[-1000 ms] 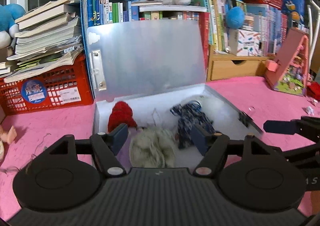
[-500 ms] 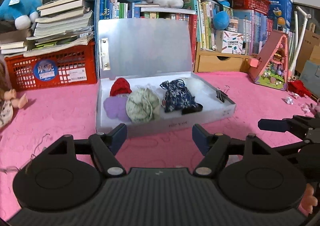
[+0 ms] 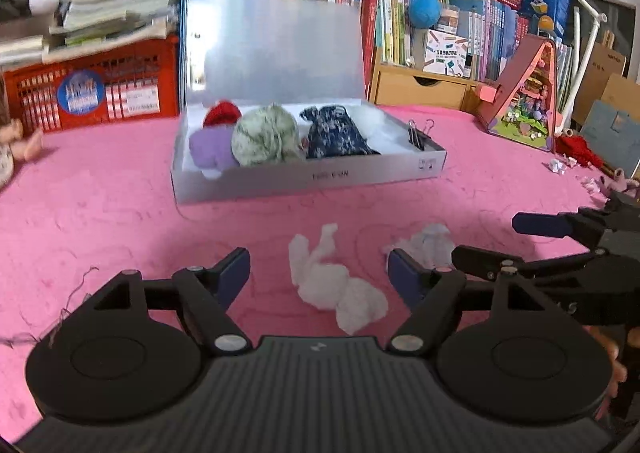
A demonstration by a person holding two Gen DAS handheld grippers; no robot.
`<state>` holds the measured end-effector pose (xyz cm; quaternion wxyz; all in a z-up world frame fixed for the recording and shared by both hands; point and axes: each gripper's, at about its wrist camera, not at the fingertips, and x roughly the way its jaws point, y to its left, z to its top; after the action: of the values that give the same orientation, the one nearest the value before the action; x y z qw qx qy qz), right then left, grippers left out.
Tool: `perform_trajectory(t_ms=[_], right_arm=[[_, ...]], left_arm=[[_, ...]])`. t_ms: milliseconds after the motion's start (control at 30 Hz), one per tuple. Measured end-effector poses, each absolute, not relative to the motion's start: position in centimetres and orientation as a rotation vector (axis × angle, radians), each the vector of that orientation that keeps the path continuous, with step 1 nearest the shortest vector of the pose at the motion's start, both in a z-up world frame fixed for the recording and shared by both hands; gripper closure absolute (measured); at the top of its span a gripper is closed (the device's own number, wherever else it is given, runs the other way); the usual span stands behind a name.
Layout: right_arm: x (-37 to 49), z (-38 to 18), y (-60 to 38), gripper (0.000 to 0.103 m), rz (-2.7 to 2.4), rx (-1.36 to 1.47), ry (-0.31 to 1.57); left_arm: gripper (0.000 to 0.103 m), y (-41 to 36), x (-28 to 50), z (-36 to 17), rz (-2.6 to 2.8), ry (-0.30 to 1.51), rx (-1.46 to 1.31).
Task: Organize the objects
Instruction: 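Withdraw both grippers toward the white tissue and pink-white cloth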
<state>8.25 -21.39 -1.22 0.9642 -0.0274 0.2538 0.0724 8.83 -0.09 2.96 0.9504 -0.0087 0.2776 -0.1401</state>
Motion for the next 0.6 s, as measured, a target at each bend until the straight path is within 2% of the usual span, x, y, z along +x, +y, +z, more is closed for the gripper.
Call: perform_trajectory(t_ms=[133,200,267,367,600], right_arm=[[8.0,-1.2,-21.8,0.009,0.146,-0.03,0.498],[8.0,-1.1,-21.9,0.009,0.145,-0.024,0.498],[8.1,-1.1,-21.9,0.009,0.15,-0.024,0.504],[8.1,-1.2,-21.8,0.009,0.154,-0.033,0.509],[8.0,-1.2,-20.6,0.009,0.181,-0.102,0.509]], left_arm=[[0.025,-0.3,9.0,2.3,-0.291,0.577,-0.036],[0.032,-0.6,9.0,2.0,-0.291,0.578,-0.03],[0.043,-0.9,9.1,1.7,-0.293,0.583,-0.019],[0.053,-1.0,9.0,1.5,-0.294,0.585,-0.027],[0.055,-0.6,8.7,2.0,-0.275,0.559,-0.02]])
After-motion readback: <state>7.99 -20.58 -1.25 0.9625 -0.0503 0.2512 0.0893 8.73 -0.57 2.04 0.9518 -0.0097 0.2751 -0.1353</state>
